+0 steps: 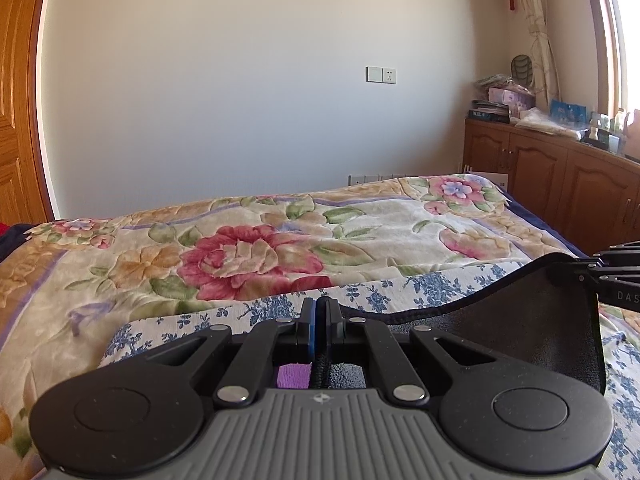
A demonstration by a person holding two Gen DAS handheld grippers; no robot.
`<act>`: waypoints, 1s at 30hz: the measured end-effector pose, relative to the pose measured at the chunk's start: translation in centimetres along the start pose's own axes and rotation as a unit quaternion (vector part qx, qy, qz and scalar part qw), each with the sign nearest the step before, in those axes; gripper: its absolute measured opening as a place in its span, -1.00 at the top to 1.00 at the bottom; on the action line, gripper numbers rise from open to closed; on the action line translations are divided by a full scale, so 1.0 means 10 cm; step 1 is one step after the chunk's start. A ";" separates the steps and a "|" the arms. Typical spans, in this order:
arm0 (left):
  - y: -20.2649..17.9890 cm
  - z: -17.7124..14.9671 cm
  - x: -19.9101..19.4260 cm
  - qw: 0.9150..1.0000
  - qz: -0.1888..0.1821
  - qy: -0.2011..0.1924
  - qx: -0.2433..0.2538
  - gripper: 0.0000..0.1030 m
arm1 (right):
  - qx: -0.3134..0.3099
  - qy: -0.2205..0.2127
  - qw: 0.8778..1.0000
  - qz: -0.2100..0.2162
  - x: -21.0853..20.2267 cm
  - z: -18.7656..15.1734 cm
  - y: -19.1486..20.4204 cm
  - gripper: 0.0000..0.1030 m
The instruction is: Fold towel
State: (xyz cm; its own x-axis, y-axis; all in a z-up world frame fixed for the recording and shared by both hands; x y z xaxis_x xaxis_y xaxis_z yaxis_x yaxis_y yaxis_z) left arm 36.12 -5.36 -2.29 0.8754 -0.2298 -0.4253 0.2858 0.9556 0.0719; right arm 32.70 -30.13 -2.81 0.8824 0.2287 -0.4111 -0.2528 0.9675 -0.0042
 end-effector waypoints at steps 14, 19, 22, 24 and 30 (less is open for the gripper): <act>0.06 -0.02 0.34 1.000 0.012 0.006 0.004 0.89 | -0.007 0.016 1.000 -0.014 0.32 -0.10 -0.10 0.92; 0.07 -0.06 0.47 1.000 0.012 0.012 0.004 0.89 | -0.011 0.022 1.000 -0.016 0.42 -0.16 -0.13 0.92; 0.07 -0.08 0.55 1.000 0.012 0.016 0.004 0.89 | -0.016 0.025 0.999 -0.017 0.49 -0.18 -0.14 0.92; 0.07 -0.10 0.60 1.000 0.013 0.021 0.005 0.89 | -0.018 0.027 0.999 -0.017 0.52 -0.20 -0.15 0.92; 0.05 -0.14 0.76 0.999 0.014 0.037 0.018 0.89 | -0.015 0.038 0.999 -0.020 0.62 -0.25 -0.18 0.92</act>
Point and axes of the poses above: each gripper's, at about its wrist camera, not at the fingertips, and x roughly the way its jaws point, y to its left, z to its top, the point moved 3 cm from there along x, roughly the way its jaws point, and after that the axes turned 3 degrees about x, right-handed, at the moved point
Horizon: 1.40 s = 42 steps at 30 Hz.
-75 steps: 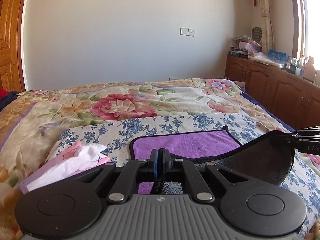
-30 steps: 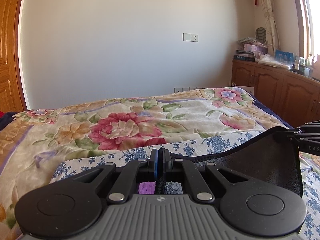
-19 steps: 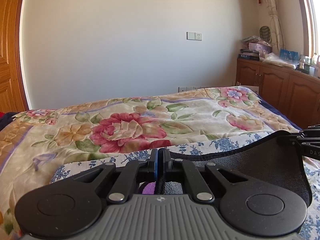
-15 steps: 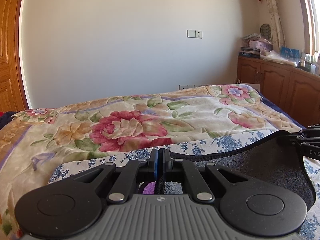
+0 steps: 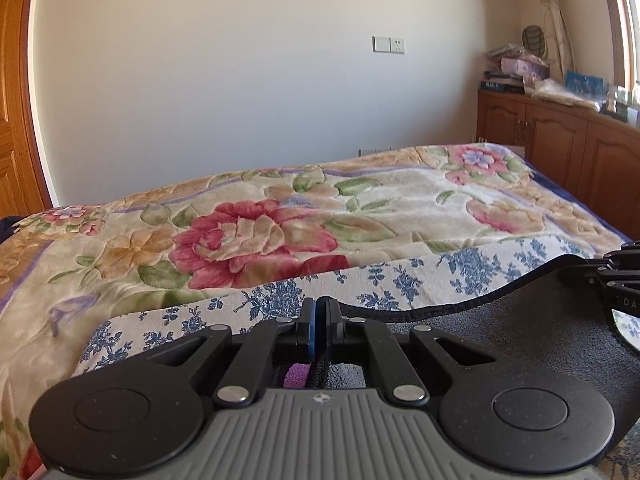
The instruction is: Fold towel
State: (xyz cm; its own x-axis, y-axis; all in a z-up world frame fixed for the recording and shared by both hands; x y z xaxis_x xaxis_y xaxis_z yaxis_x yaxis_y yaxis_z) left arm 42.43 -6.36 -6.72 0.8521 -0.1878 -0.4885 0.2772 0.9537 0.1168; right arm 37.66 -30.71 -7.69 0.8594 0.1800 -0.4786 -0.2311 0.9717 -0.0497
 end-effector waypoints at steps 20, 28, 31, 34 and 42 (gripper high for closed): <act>-0.04 -0.19 0.26 0.999 0.019 0.036 0.011 0.89 | 0.002 0.038 0.999 -0.004 0.21 -0.16 -0.03 0.92; -0.05 -0.21 0.31 0.999 0.021 0.043 0.005 0.44 | 0.011 0.040 0.999 -0.008 0.21 -0.20 -0.05 0.66; -0.06 -0.21 0.26 0.999 0.026 0.035 0.001 -0.20 | 0.020 0.033 0.999 -0.012 0.16 -0.17 -0.07 0.02; -0.05 -0.17 0.18 0.999 0.028 0.031 -0.002 -0.31 | 0.019 0.029 0.999 -0.017 0.08 -0.13 -0.06 -0.04; -0.07 0.01 -0.17 1.000 0.026 0.013 -0.011 -0.67 | 0.035 0.016 0.999 -0.007 -0.28 0.01 0.02 -0.14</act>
Point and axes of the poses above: each gripper's, at about its wrist camera, not at the fingertips, and x roughly the way its jaws point, y to its left, z to its top, the point moved 3 cm from there along x, roughly the way its jaws point, and after that the axes turned 3 degrees about x, right-handed, at the moved point
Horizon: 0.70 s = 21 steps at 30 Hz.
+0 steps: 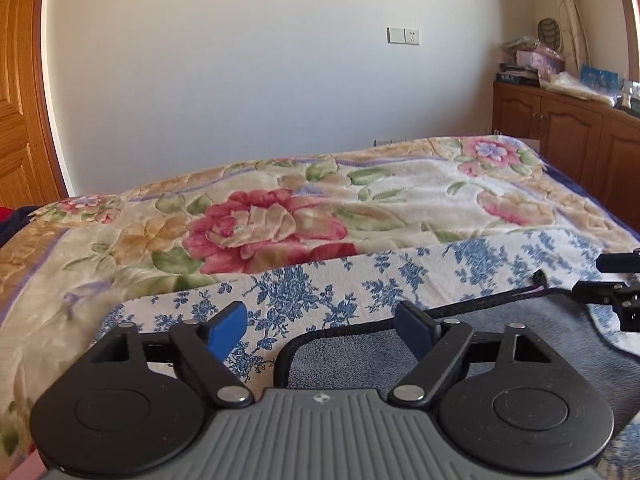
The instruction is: Fold towel
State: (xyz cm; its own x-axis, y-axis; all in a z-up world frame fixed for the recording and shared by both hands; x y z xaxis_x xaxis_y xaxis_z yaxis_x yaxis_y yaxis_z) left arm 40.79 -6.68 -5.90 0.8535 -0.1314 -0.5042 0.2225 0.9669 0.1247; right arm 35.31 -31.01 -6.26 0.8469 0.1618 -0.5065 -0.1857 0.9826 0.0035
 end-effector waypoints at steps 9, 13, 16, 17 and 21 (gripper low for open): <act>-0.02 0.15 -0.62 1.000 0.001 -0.012 -0.008 -0.74 | 0.017 -0.017 1.000 0.014 -0.58 0.10 0.19 -0.14; -0.02 0.21 -0.93 1.000 0.001 -0.020 -0.008 -0.76 | 0.021 -0.024 0.999 0.018 -0.83 0.15 0.25 -0.14; -0.02 0.27 -1.14 1.000 0.006 -0.028 -0.006 -0.76 | 0.018 -0.030 0.999 0.021 -1.01 0.17 0.30 -0.14; -0.01 0.28 -1.22 0.999 0.005 -0.031 -0.008 -0.76 | 0.017 -0.032 0.999 0.021 -1.07 0.17 0.32 -0.14; -0.01 0.33 -1.49 0.999 0.008 -0.040 -0.010 -0.85 | 0.018 -0.040 0.999 0.024 -1.28 0.18 0.40 -0.16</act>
Point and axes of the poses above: each gripper's, at about its wrist camera, not at the fingertips, and x roughly the way its jaws point, y to its left, z to its top, the point moved 3 cm from there along x, roughly the way its jaws point, and after that the axes turned 3 degrees about x, right-handed, at the moved point
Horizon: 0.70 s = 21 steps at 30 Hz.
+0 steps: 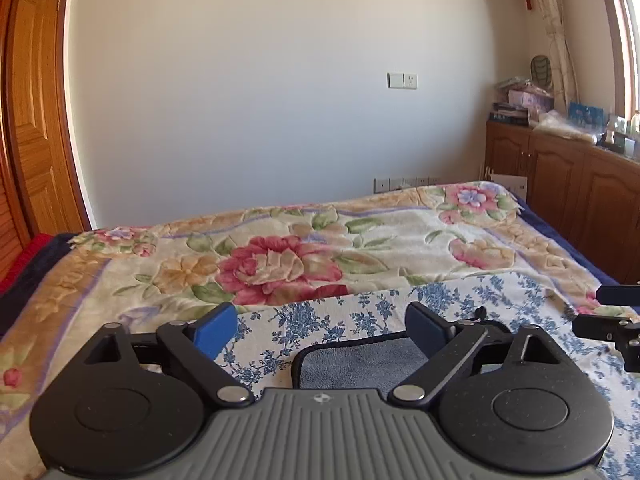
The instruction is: Fold towel
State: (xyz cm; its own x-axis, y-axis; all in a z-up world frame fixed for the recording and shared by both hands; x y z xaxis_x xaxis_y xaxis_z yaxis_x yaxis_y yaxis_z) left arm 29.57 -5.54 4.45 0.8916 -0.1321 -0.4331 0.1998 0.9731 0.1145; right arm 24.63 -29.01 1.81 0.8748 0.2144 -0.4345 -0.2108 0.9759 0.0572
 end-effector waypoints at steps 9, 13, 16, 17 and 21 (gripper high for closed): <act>0.01 0.03 -0.50 1.000 -0.001 0.002 0.010 -0.87 | 0.002 -0.013 1.000 0.005 -0.37 0.01 0.16 -0.20; 0.01 0.01 -0.70 1.000 0.001 0.001 0.016 -0.89 | 0.000 -0.017 1.000 0.006 -0.51 0.00 0.23 -0.21; 0.00 -0.03 -0.83 1.000 -0.001 -0.001 0.013 -0.92 | -0.002 -0.016 1.000 0.006 -0.60 -0.01 0.27 -0.25; 0.00 -0.05 -0.87 1.000 -0.001 -0.001 0.012 -0.94 | -0.003 -0.016 1.000 0.006 -0.63 -0.02 0.28 -0.27; -0.01 -0.15 -0.98 1.000 0.002 -0.003 0.007 -1.00 | -0.003 -0.019 1.000 0.001 -0.74 -0.06 0.33 -0.60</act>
State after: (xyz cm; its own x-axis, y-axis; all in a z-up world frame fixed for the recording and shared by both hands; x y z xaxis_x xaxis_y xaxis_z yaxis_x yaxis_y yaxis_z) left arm 20.16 -4.09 7.37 0.8946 -0.1292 -0.4277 0.2018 0.9709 0.1288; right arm 17.23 -27.40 4.64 0.8897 0.2184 -0.4008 -0.2152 0.9751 0.0536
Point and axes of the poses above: each gripper's, at about its wrist camera, not at the fingertips, and x roughly the way its jaws point, y to its left, z to its top, the point moved 3 cm from there along x, roughly the way its jaws point, and after that the axes turned 3 degrees about x, right-handed, at the moved point
